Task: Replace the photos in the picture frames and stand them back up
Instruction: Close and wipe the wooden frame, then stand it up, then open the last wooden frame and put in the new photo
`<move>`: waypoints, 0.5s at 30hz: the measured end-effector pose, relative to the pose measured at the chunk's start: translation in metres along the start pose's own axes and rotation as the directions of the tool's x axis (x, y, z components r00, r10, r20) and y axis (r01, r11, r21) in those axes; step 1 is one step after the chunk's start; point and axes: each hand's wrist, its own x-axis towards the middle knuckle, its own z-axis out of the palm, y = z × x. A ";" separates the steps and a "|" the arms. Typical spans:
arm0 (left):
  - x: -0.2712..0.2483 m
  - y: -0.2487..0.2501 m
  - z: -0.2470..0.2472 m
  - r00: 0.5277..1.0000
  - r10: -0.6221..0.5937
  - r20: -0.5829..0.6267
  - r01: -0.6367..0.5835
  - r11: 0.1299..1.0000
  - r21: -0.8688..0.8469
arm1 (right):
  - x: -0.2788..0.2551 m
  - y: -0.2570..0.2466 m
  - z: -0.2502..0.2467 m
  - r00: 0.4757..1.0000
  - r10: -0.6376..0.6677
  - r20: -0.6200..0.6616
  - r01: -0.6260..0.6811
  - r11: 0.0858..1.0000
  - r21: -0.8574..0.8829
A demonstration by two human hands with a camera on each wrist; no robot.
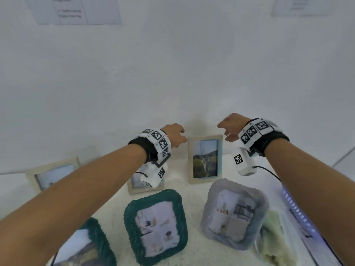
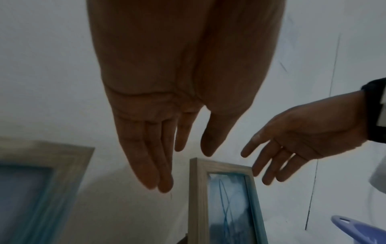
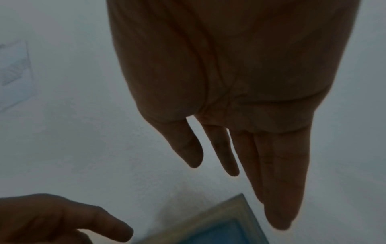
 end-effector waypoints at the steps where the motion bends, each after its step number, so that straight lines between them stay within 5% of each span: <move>1: 0.003 0.004 0.005 1.000 -0.018 0.022 0.019 1.000 -0.012 | 0.002 0.007 0.002 1.000 0.015 0.028 -0.015 1.000 -0.006; 9: 0.020 0.014 0.019 0.996 -0.034 -0.078 0.028 0.997 -0.070 | -0.003 0.019 0.004 0.994 -0.034 0.104 0.033 0.999 0.014; 15: -0.001 0.031 -0.006 0.955 0.036 -0.295 -0.102 0.972 -0.212 | -0.023 0.015 -0.022 0.976 -0.200 -0.086 0.216 0.940 0.263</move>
